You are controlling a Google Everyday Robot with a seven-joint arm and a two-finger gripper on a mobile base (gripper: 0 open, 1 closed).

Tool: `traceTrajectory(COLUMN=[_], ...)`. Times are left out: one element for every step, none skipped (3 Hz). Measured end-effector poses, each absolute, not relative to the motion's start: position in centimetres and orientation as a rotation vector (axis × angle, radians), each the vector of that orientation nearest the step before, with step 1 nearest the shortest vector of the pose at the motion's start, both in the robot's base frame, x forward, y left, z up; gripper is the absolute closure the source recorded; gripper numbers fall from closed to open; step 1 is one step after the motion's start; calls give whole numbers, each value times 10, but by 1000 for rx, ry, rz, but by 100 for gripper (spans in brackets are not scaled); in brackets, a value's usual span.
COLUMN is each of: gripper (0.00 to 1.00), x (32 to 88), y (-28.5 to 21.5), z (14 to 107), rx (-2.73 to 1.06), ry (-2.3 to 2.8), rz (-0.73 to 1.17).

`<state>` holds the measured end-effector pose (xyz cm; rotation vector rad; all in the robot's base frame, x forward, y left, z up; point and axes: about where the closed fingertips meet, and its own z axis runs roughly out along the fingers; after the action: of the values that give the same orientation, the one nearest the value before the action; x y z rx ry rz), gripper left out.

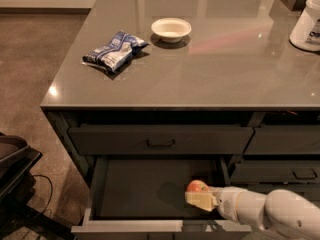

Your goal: Place apple into middle drawer

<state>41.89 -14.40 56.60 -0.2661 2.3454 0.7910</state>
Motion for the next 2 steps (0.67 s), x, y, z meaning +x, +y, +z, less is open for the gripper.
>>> traceTrajectory(gripper=[100,100], x=[424,441], y=[-135,-119], z=[517,479], rx=[-212,-219], ry=[2376,2405], rz=[798,797])
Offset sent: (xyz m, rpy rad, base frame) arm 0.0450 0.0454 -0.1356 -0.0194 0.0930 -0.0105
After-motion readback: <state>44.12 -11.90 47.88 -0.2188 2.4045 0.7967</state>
